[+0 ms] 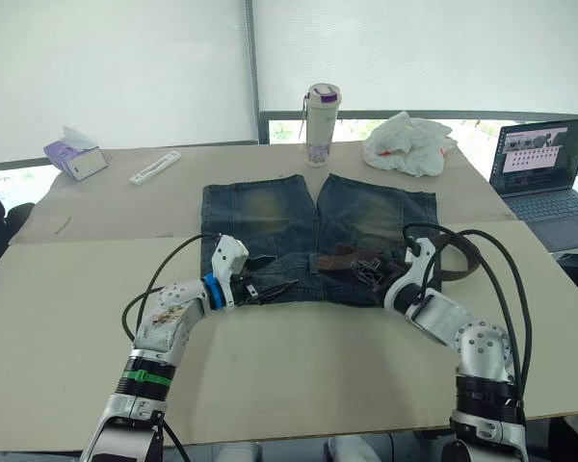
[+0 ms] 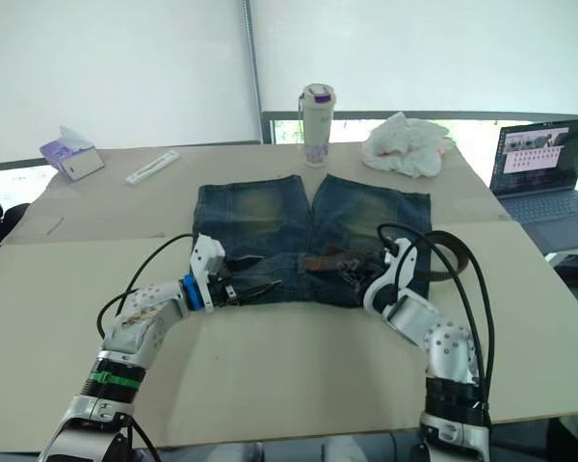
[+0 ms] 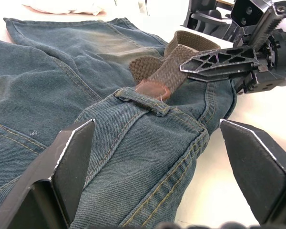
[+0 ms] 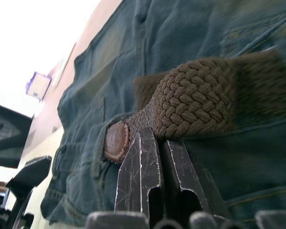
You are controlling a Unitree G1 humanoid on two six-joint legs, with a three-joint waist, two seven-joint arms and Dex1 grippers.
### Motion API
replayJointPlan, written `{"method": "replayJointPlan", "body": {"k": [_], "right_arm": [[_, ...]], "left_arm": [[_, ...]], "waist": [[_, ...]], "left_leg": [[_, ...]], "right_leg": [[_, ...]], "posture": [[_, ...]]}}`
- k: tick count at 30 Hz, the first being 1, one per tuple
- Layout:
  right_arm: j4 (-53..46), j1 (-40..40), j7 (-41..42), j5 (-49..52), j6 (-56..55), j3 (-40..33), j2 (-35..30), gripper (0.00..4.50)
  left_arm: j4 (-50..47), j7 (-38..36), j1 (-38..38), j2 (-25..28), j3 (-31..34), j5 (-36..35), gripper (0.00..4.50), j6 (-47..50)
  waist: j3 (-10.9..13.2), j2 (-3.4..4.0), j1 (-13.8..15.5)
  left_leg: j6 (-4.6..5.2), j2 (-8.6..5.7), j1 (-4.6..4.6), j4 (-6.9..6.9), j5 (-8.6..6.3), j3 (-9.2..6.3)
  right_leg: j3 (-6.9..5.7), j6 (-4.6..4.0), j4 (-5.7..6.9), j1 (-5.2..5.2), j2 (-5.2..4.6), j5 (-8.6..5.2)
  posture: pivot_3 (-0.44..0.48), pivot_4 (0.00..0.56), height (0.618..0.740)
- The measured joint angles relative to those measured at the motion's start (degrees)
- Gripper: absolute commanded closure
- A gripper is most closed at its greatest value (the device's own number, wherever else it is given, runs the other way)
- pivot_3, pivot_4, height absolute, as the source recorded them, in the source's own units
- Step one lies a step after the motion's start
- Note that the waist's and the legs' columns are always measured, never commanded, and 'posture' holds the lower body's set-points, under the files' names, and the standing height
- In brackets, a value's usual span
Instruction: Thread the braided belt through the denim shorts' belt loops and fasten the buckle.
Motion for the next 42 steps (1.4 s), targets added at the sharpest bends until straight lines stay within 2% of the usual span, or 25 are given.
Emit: {"method": "replayJointPlan", "body": {"k": [8,15,19,24,28,34,42], "right_arm": [[-0.65,-0.50,-1.03,3.04,3.31,-1.48,0.36,4.50],[2.98,-2.32,-3.17,4.06,1.66,-2.35,7.71,4.50],[4.12,-2.50,-2.70,2.01,0.39,-0.45,9.41,4.50],[6.02,-2.47,-0.15,0.41,-2.44,-0.22,12.86,4.50],[8.09,-2.38,2.97,4.88,-4.70,-4.56,15.55,4.50],[8.17,-0.91,7.62,10.85,-4.33,-6.40,15.45,4.50],[7.90,0.63,11.92,7.00,-3.60,-0.62,12.77,4.50]], "left_arm": [[-0.03,0.43,0.00,-0.15,0.00,0.01,0.11,0.11],[-0.04,1.29,0.00,-1.09,0.10,-0.13,0.11,0.88],[-0.04,2.01,0.01,-1.77,0.94,-1.41,0.11,2.43],[-0.03,5.27,0.01,-3.99,5.42,-6.44,0.11,7.63],[0.08,8.36,0.00,-4.71,10.80,-11.77,0.11,13.38],[1.28,11.15,-0.15,-5.01,14.69,-15.64,0.11,17.99],[1.15,11.82,-1.73,-9.03,13.40,-19.12,0.11,23.97]], "waist": [[0.00,0.00,-0.10],[0.00,0.00,-0.17],[-0.02,0.03,-0.05],[-0.03,0.04,-0.08],[-0.03,0.04,-0.18],[-0.03,0.04,-0.03],[-0.03,0.04,-0.21]], "left_leg": [[0.00,0.04,-0.01,-0.01,0.00,0.01],[0.00,0.09,-0.13,-0.02,0.00,0.04],[0.03,0.08,-0.44,0.02,0.02,0.06],[0.08,0.10,-0.49,0.03,0.05,0.04],[0.08,0.17,-0.49,0.03,0.05,0.02],[0.08,0.15,-0.49,0.03,0.05,0.01],[0.08,0.16,-0.49,0.04,0.05,0.05]], "right_leg": [[0.00,0.00,0.00,-0.03,0.03,0.00],[0.03,-0.06,0.09,-0.25,0.09,0.04],[0.03,-0.19,0.17,-0.59,0.08,0.12],[0.01,-0.22,0.24,-0.67,0.10,0.14],[0.01,-0.25,0.25,-0.71,0.21,0.16],[0.00,-0.27,0.24,-0.70,0.22,0.18],[0.03,-0.39,0.20,-0.71,0.42,0.24]], "posture": [[0.000,0.150,0.740],[0.000,0.150,0.740],[0.000,0.150,0.740],[0.000,0.150,0.740],[0.000,0.150,0.740],[0.000,0.150,0.740],[0.000,0.150,0.740]]}}
